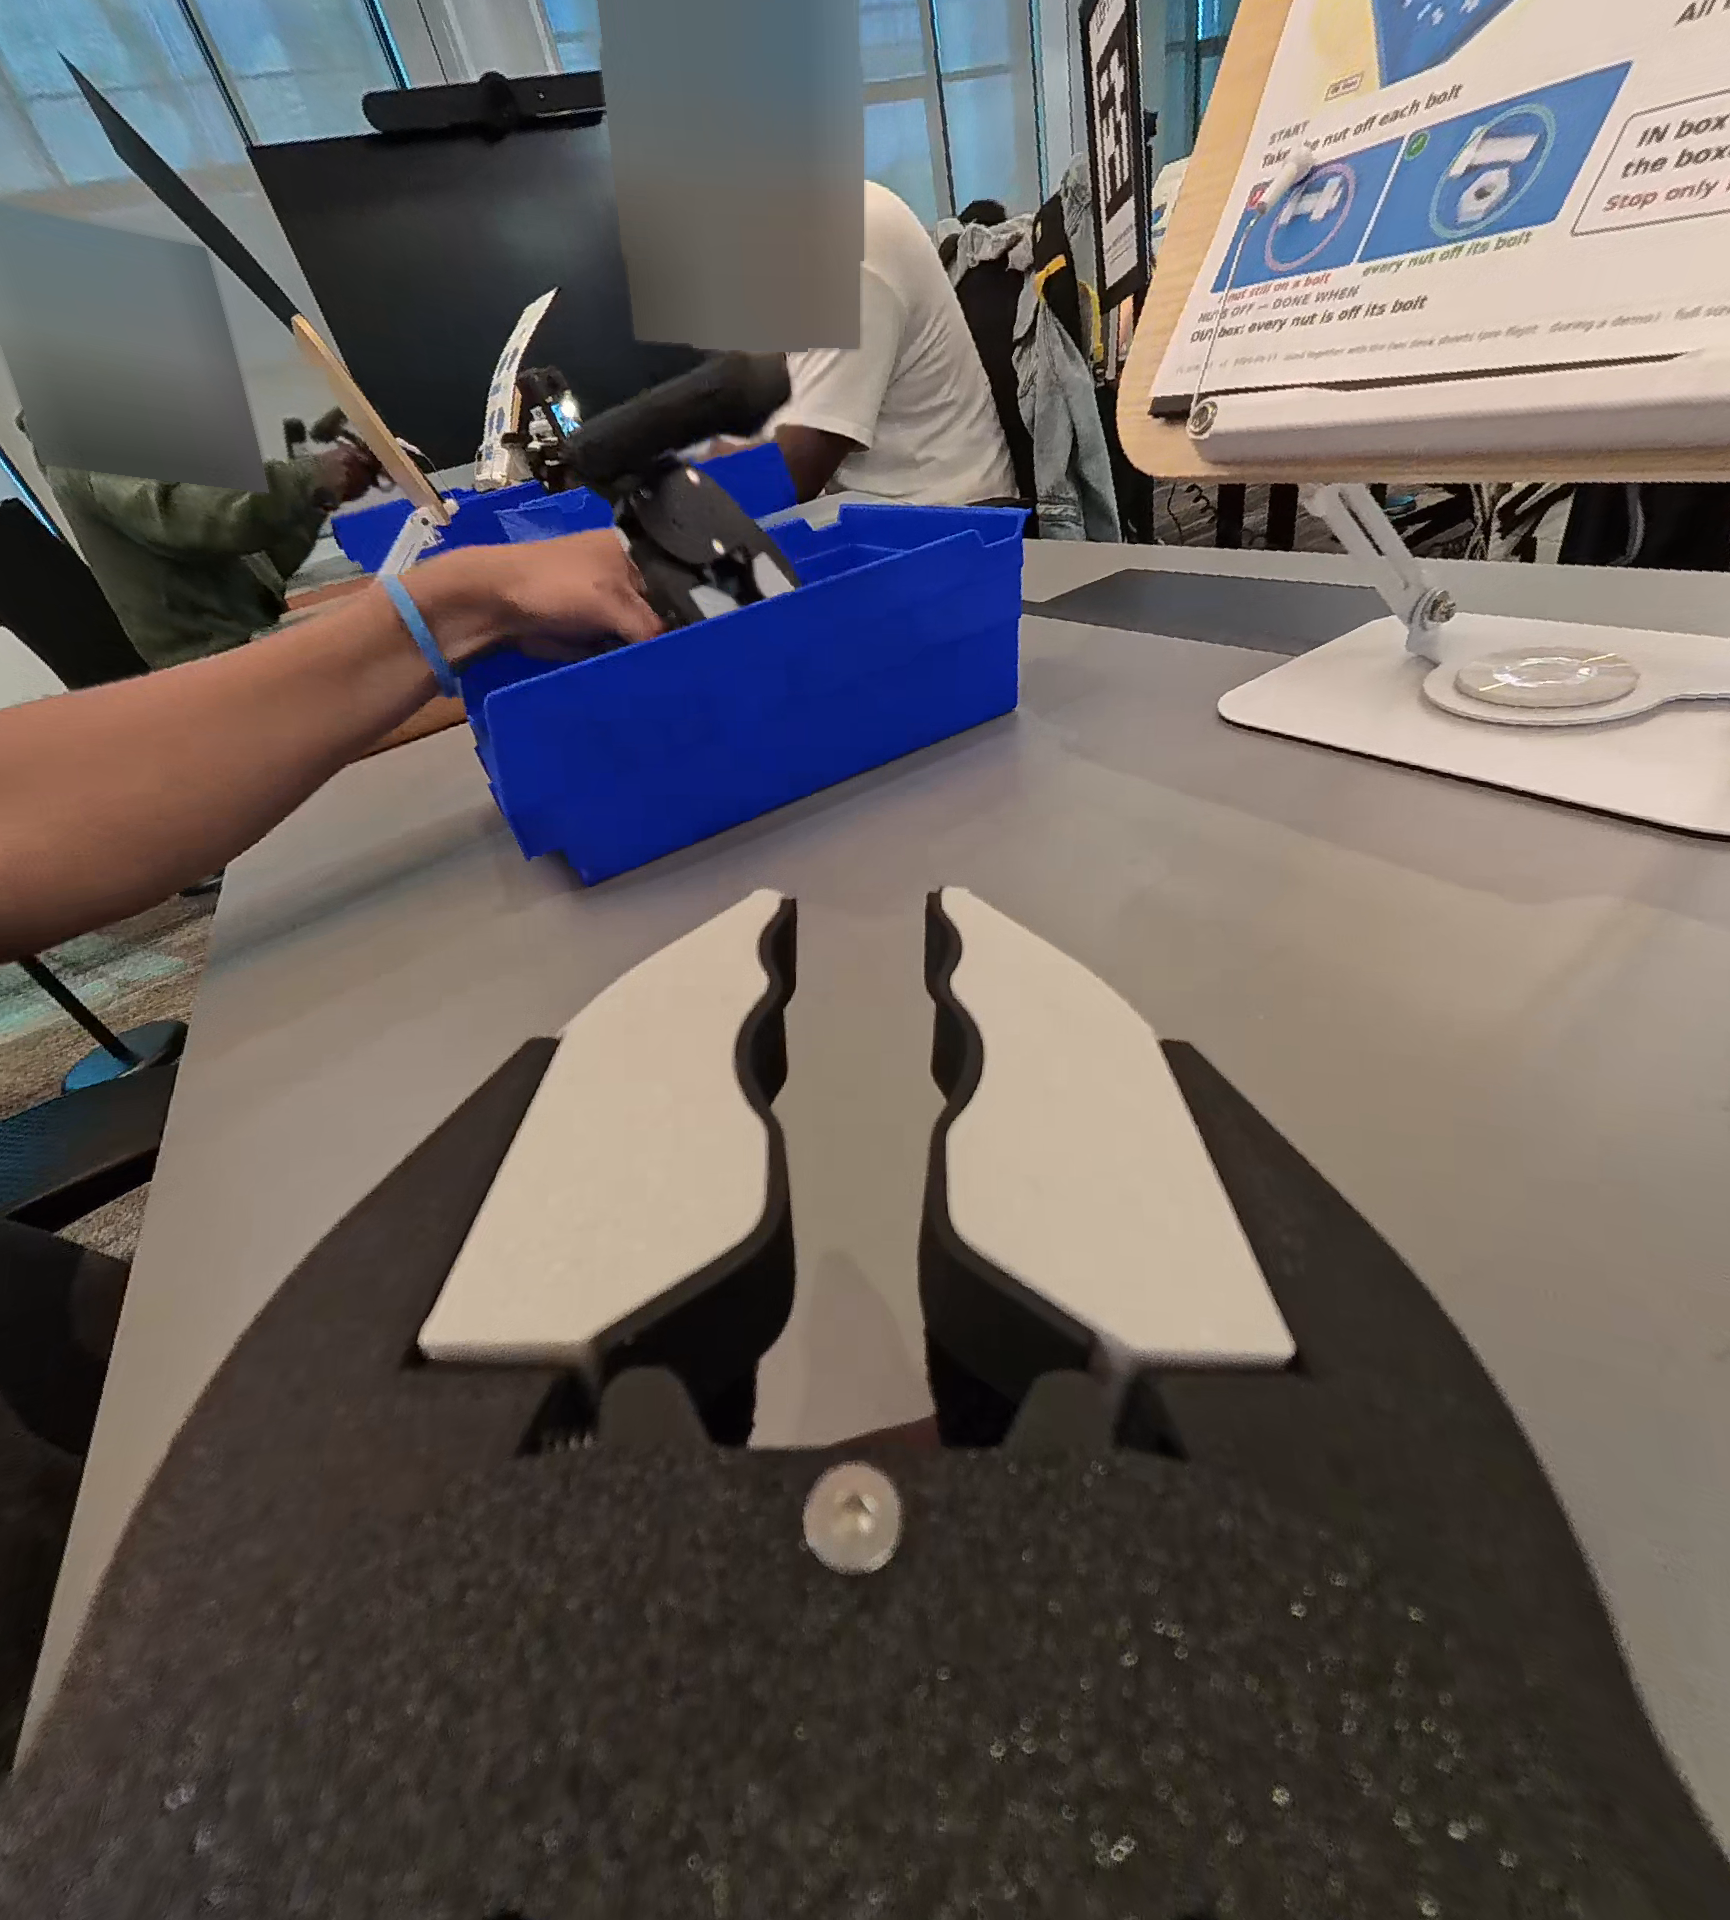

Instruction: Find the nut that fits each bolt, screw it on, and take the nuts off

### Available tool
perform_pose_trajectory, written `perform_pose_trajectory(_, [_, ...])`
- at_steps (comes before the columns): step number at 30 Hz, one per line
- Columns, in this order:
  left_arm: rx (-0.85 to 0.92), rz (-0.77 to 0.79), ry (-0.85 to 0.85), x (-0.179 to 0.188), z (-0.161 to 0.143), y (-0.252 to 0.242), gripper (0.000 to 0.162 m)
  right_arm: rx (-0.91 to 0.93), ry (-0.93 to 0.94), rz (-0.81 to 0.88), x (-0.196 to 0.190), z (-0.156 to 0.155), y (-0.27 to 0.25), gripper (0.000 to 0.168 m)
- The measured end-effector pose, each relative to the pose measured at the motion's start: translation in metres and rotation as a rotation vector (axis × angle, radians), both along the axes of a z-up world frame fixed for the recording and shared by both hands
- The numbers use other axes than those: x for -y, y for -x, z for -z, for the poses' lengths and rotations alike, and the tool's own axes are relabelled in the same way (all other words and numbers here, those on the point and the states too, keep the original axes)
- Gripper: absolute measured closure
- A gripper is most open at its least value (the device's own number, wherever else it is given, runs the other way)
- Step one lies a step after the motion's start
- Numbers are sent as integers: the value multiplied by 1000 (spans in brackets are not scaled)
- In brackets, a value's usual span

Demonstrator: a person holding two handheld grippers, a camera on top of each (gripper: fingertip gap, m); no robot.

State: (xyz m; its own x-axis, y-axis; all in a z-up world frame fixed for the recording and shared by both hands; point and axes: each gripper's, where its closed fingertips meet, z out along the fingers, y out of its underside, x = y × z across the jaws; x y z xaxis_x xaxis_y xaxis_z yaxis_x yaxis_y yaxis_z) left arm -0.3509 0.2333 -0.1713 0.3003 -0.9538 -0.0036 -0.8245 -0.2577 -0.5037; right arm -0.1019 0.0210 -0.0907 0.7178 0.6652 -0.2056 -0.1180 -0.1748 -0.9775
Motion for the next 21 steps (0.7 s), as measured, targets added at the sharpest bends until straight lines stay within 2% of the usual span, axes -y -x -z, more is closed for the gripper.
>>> perform_pose_trajectory(2, [109, -108, -20, 0, -32, 1, 117, 6, -2, -2, 0, 0, 1, 145])
perform_pose_trajectory(4, [272, -182, -30, 15, -76, -13, 117, 13, 1, -6, 0, 1, 2, 145])
perform_pose_trajectory(6, [402, -225, -30, 45, -117, -39, 117, 21, 5, -11, 0, 2, 3, 145])
perform_pose_trajectory(8, [439, -243, -27, 83, -137, -76, 117, 27, 5, -13, 0, 2, 4, 145])
perform_pose_trajectory(10, [372, -197, -20, 126, -129, -122, 117, 24, 0, -7, 1, 1, 2, 145])
perform_pose_trajectory(13, [192, -133, -5, 166, -82, -183, 117, 14, 17, 13, 4, 2, -6, 145])
perform_pose_trajectory(17, [28, -161, 48, 175, -28, -222, 117, 41, -11, 73, 10, 1, -20, 145])
perform_pose_trajectory(21, [-64, -247, 52, 164, -4, -224, 117, 78, -37, 110, 7, 1, -25, 145])
